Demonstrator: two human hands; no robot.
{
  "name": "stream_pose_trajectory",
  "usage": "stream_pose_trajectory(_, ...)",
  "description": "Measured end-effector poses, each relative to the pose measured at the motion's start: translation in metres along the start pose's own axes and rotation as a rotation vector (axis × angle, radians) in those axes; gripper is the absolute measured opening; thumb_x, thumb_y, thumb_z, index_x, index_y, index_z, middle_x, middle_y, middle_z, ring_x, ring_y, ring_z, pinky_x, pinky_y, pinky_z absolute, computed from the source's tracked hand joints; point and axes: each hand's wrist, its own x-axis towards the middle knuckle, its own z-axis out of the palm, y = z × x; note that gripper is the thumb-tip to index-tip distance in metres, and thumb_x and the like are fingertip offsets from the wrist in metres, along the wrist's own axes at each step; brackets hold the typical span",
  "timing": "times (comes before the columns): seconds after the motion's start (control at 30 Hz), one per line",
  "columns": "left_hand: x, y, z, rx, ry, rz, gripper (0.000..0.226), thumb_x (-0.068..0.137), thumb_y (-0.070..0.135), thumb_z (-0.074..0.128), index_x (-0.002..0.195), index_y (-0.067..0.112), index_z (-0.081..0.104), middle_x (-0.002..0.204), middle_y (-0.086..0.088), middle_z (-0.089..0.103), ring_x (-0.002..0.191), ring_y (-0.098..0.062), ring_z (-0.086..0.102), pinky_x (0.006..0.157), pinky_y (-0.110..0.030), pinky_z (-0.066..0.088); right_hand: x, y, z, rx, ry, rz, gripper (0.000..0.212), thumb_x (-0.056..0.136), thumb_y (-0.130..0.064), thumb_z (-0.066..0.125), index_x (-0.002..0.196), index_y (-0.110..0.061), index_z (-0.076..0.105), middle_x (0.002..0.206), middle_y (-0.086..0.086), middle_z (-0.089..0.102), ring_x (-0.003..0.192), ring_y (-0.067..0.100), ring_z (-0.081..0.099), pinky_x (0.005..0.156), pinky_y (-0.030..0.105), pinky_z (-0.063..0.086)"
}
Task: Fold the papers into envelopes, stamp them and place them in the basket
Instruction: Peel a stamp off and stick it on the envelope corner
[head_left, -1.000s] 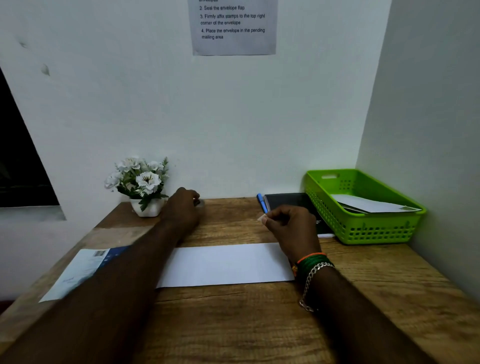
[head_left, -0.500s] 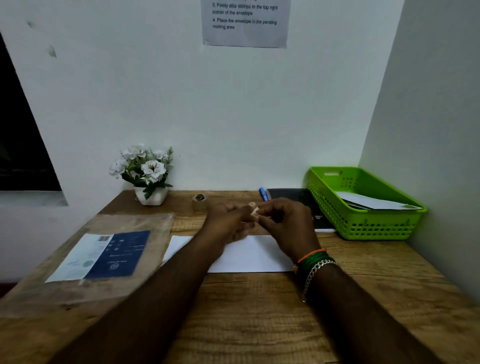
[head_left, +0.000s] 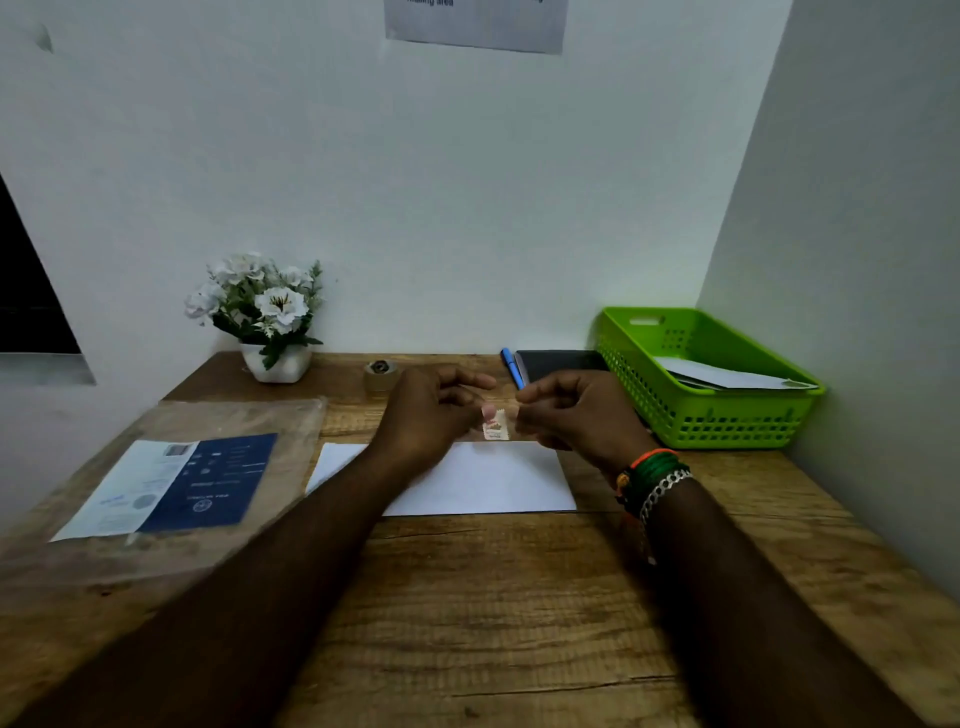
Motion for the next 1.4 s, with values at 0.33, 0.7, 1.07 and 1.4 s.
stream_pose_trajectory(0.33,0.002,-0.009,0.007,0.15,-0.105,0.113,0.027,0.09,0.02,0.077,0.117,0.025,0.074,0.105,0.004,0.074,0.093,-0.01,0.071,0.076,-0.022,0.055,-0.001,-0.001,-0.008,-0.089,-0.016,0.133,0.022,0.077,0.01,0.077,0.098,0.009,0.071,0.08,0.028,0.071,0.05,0.011,0.065,0.045,0.02,0.043)
stream_pose_trajectory(0.7,-0.014,-0.008,0.019,0.709,-0.299,0.201,0.061,0.074,0.064,0.079,0.125,0.035,0.064,0.126,0.017,0.059,0.118,-0.004,0.05,0.103,-0.038,0.046,0.002,0.002,-0.03,-0.202,0.033,0.348,0.006,0.081,0.007,0.072,0.086,0.008,0.072,0.068,0.021,0.068,0.042,0.014,0.055,0.041,0.018,0.046)
stream_pose_trajectory(1.07,-0.013,-0.007,0.024,0.669,-0.349,0.156,0.057,0.078,0.055,0.081,0.127,0.03,0.068,0.116,0.013,0.055,0.111,-0.008,0.052,0.095,-0.03,0.049,0.012,0.013,-0.018,-0.337,0.082,0.31,0.009,0.072,0.002,0.082,0.075,0.007,0.075,0.06,0.018,0.069,0.041,0.016,0.057,0.048,0.024,0.049)
stream_pose_trajectory(1.4,-0.014,-0.012,0.023,0.557,-0.349,0.15,0.05,0.077,0.049,0.084,0.122,0.031,0.069,0.112,0.013,0.056,0.106,-0.004,0.054,0.088,-0.023,0.047,0.017,0.016,-0.012,-0.485,0.131,0.267,0.015,0.06,-0.009,0.09,0.062,-0.005,0.076,0.059,0.009,0.073,0.062,0.025,0.074,0.074,0.044,0.064)
